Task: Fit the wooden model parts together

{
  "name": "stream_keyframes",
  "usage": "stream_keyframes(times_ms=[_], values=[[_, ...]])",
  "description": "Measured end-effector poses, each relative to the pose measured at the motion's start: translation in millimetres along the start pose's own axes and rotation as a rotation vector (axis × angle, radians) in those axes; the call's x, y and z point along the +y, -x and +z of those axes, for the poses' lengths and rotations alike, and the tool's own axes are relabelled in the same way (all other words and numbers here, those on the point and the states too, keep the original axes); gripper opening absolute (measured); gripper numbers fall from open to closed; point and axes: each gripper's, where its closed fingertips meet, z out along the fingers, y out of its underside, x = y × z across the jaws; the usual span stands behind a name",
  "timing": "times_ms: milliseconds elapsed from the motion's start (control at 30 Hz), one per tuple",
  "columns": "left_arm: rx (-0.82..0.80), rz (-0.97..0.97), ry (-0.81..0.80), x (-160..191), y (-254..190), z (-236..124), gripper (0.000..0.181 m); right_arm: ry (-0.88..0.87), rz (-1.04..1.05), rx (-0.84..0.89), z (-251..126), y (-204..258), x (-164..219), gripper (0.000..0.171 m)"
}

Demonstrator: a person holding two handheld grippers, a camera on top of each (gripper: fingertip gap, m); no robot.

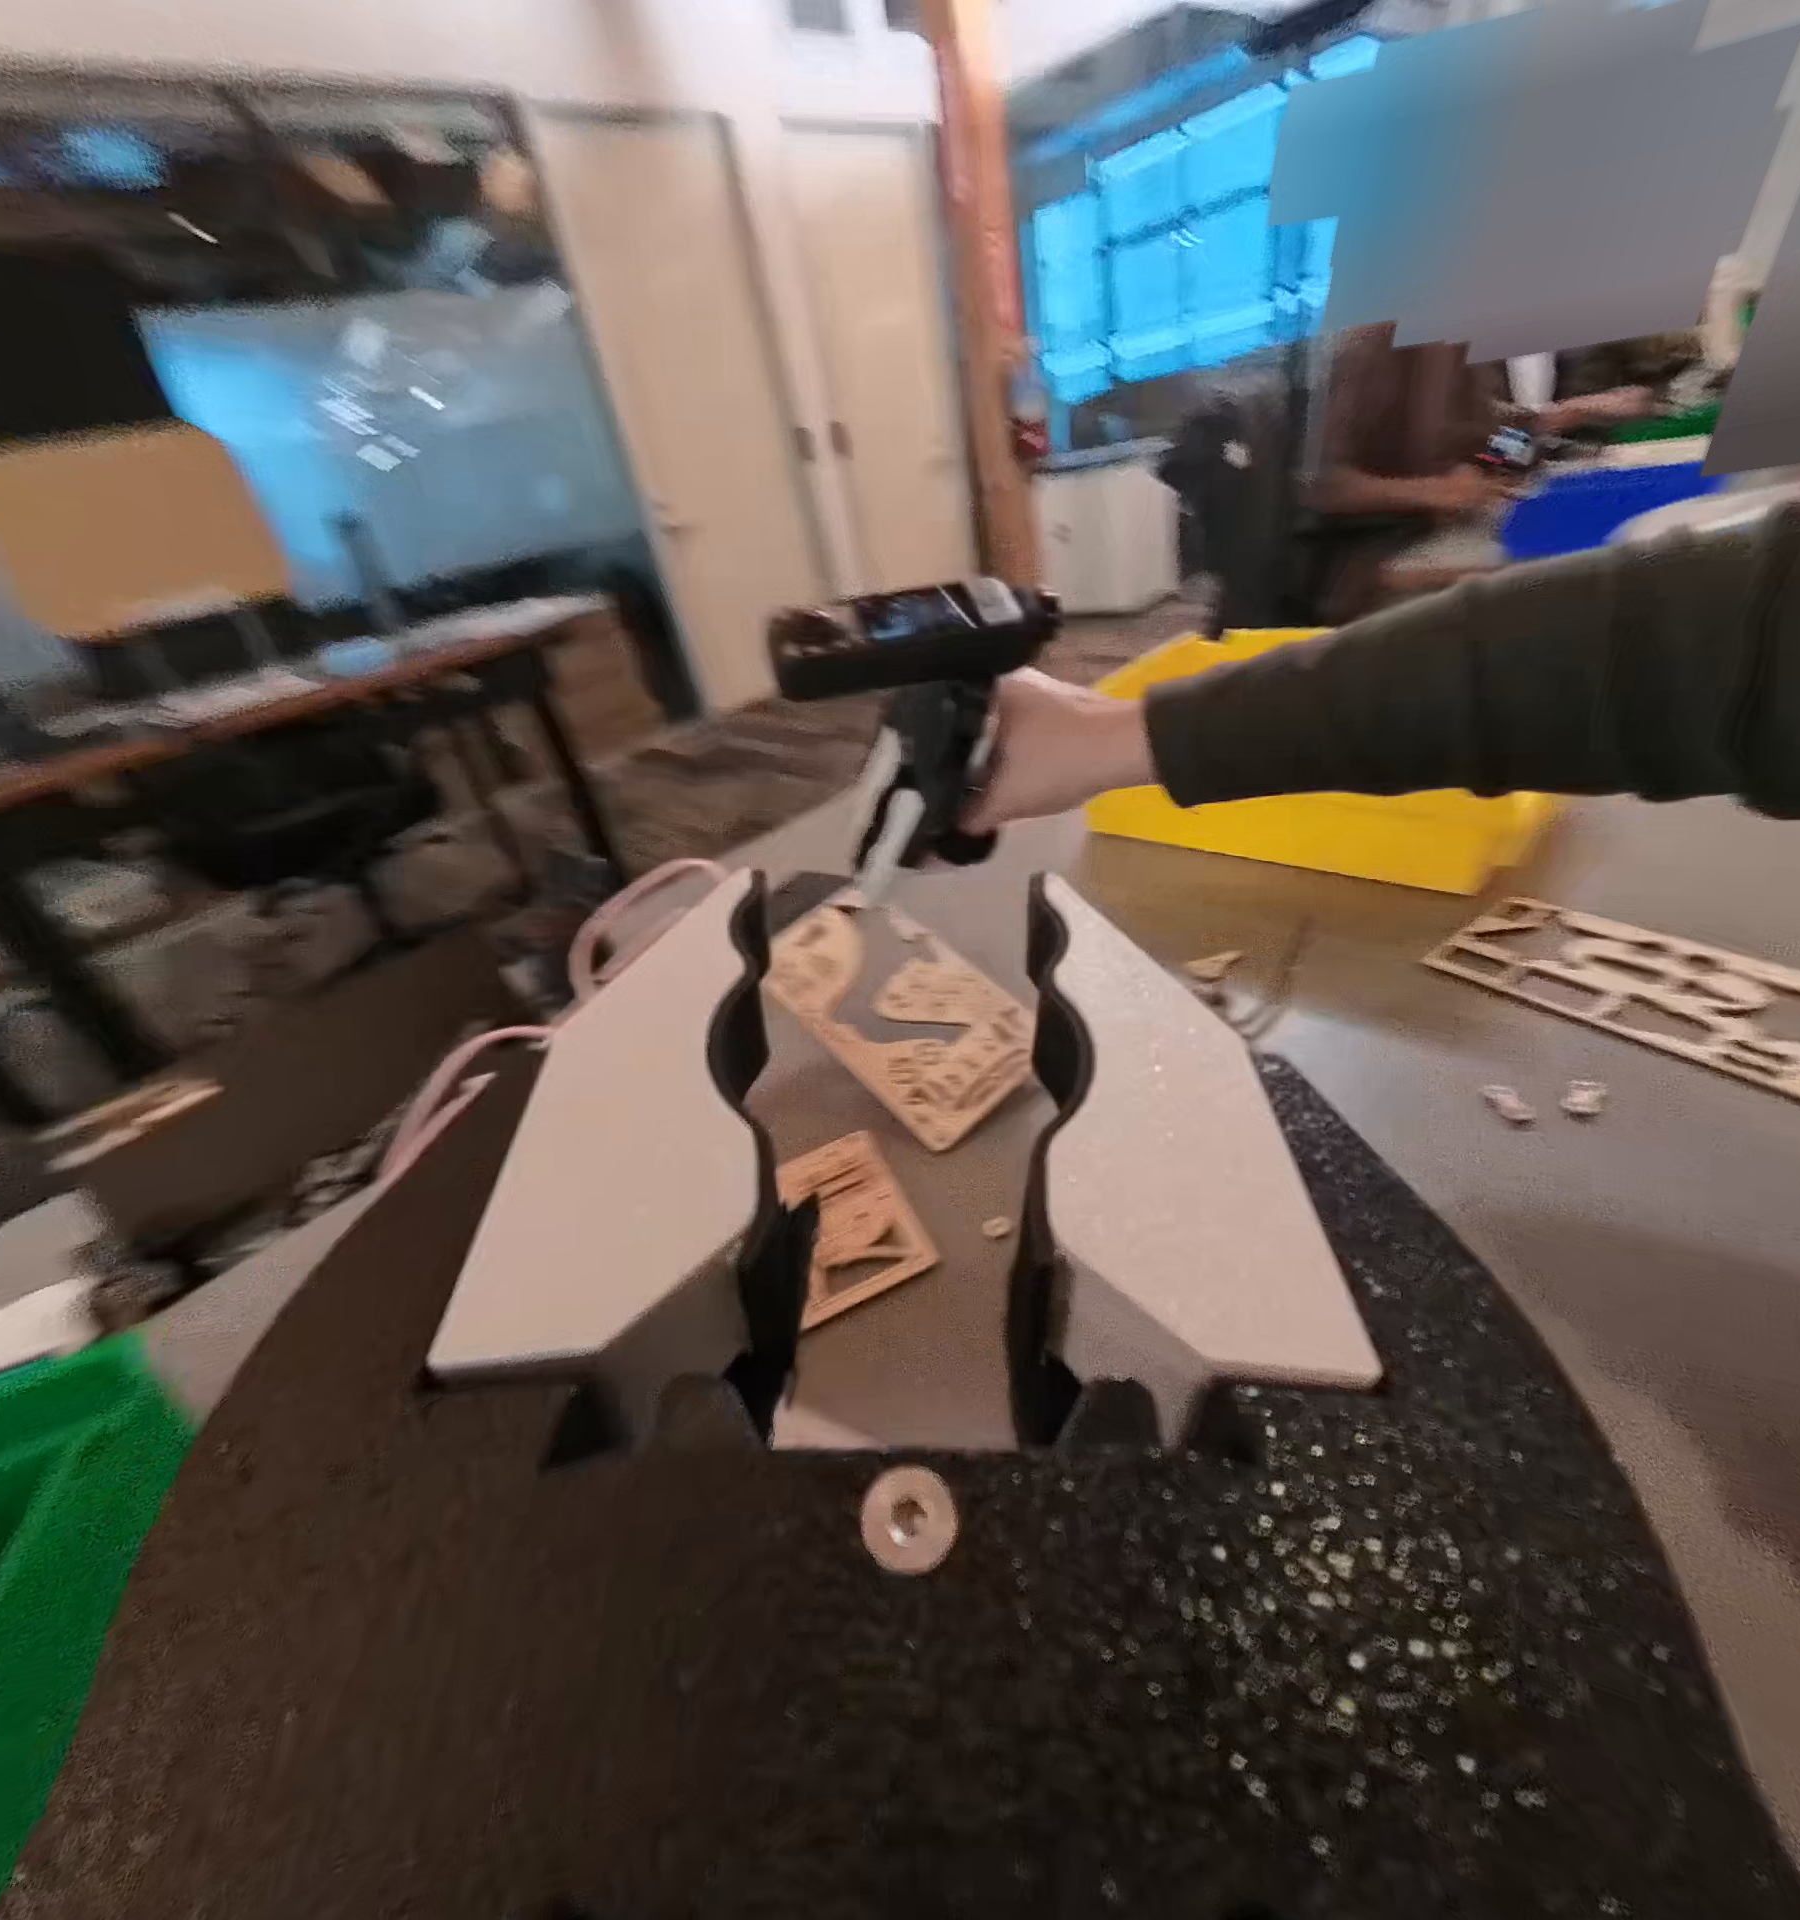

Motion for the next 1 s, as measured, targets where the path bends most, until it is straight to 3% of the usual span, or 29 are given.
stream_keyframes(times_ms=[33,167,300,367,433,567,700,733,833,900,967,1000], values=[[0.063,-0.019,0.046,-2,-8,21,0.049,-0.03,-0.021,0.027,-6,-4,0,0.019],[0.123,-0.043,0.257,26,-5,110,0.058,-0.163,-0.045,0.101,-26,-14,3,0.019],[0.128,-0.229,0.531,93,2,183,0.079,-0.264,-0.04,0.138,-43,-16,8,0.019],[0.117,-0.288,0.606,118,5,207,0.082,-0.299,-0.046,0.15,-50,-15,11,0.019],[0.146,-0.369,0.651,135,0,223,0.076,-0.323,-0.048,0.152,-56,-13,15,0.019],[0.282,-0.629,0.703,151,-27,238,0.043,-0.359,-0.05,0.159,-65,-13,26,0.019],[0.414,-0.769,0.571,134,-42,243,0.009,-0.401,-0.011,0.159,-75,-19,38,0.02],[0.446,-0.745,0.518,125,-45,242,0.0,-0.438,0.014,0.149,-82,-21,37,0.031],[0.494,-0.655,0.323,87,-46,241,0.0,-0.64,0.123,0.113,-120,-26,25,0.063],[0.551,-0.67,0.172,49,-46,236,0.0,-0.781,0.265,0.011,-150,-26,15,0.085],[0.624,-0.664,0.062,16,-49,226,0.0,-0.918,0.379,-0.19,-182,-15,4,0.083],[0.666,-0.65,0.038,4,-53,220,0.0,-0.988,0.408,-0.326,-200,-5,-2,0.073]])
